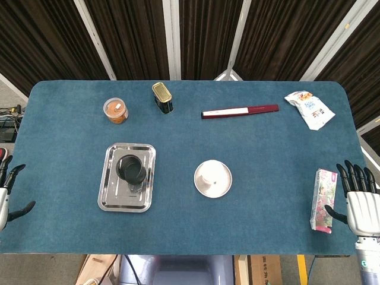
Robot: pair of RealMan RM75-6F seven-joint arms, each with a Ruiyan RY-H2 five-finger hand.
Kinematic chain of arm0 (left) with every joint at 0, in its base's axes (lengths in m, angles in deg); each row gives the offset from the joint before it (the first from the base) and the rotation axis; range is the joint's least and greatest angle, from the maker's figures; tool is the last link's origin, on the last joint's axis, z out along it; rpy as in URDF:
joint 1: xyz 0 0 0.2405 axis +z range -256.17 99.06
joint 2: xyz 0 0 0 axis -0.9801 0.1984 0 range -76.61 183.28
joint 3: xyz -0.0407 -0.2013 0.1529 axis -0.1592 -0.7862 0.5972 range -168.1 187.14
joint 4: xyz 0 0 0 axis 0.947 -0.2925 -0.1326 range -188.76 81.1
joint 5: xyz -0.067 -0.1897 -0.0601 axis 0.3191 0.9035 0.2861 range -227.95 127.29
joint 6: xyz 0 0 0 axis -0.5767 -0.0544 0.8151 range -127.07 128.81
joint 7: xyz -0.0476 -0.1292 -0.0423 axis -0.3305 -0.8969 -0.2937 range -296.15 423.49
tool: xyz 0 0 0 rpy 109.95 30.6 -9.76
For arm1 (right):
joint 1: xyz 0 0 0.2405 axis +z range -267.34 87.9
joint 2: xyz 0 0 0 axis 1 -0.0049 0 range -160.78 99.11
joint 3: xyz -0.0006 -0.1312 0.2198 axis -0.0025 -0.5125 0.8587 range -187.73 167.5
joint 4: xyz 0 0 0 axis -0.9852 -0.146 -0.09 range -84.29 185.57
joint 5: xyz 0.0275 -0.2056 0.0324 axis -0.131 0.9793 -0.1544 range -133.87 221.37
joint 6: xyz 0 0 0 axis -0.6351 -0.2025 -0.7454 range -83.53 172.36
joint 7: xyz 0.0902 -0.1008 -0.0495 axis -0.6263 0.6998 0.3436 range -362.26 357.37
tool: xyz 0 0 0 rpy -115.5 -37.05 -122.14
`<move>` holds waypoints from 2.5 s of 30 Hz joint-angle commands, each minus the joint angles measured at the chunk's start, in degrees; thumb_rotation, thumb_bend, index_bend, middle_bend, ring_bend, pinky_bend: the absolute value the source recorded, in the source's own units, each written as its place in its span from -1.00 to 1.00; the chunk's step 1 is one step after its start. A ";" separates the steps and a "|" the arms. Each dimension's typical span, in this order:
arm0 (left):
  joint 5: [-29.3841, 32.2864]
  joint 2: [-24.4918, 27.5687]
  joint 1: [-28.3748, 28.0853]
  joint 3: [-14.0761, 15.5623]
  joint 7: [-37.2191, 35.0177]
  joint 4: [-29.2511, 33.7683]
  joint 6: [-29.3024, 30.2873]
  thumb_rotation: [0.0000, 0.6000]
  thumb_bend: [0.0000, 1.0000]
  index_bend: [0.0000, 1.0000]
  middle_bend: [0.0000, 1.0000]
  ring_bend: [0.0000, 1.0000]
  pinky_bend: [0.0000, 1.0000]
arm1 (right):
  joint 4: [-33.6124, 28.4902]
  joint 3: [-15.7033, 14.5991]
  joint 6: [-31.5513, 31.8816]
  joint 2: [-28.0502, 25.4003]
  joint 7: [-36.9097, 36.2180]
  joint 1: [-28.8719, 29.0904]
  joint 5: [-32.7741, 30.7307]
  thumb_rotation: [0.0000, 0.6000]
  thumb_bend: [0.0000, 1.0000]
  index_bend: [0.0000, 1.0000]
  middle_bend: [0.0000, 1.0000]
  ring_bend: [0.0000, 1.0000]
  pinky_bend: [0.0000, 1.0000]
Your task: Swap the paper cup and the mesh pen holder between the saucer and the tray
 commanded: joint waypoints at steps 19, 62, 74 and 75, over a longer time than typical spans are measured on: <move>-2.49 -0.91 -0.11 0.80 -0.05 -0.31 0.72 1.00 -0.90 -0.65 -1.00 -1.00 -0.75 | -2.28 -0.39 0.39 -0.69 -0.05 -0.78 -0.23 1.00 -0.83 -0.95 -0.94 -1.00 -1.00; 1.90 -0.62 -0.51 -1.31 0.01 -1.08 -0.58 1.00 -0.90 -0.67 -1.00 -1.00 -1.00 | -17.46 8.49 -29.71 12.72 30.16 34.83 -36.15 1.00 -0.92 -0.95 -0.98 -1.00 -1.00; 3.42 -0.20 -0.52 -1.73 -0.18 -0.62 -1.10 1.00 -0.90 -0.67 -1.00 -1.00 -1.00 | -10.87 7.65 -26.81 20.11 30.41 38.80 -35.32 1.00 -0.92 -0.83 -0.80 -0.65 -0.99; 3.51 -0.19 -0.50 -1.76 -0.20 -0.57 -1.07 1.00 -0.90 -0.67 -1.00 -1.00 -1.00 | -10.23 7.50 -26.73 20.56 30.54 39.06 -35.39 1.00 -0.92 -0.80 -0.78 -0.61 -0.98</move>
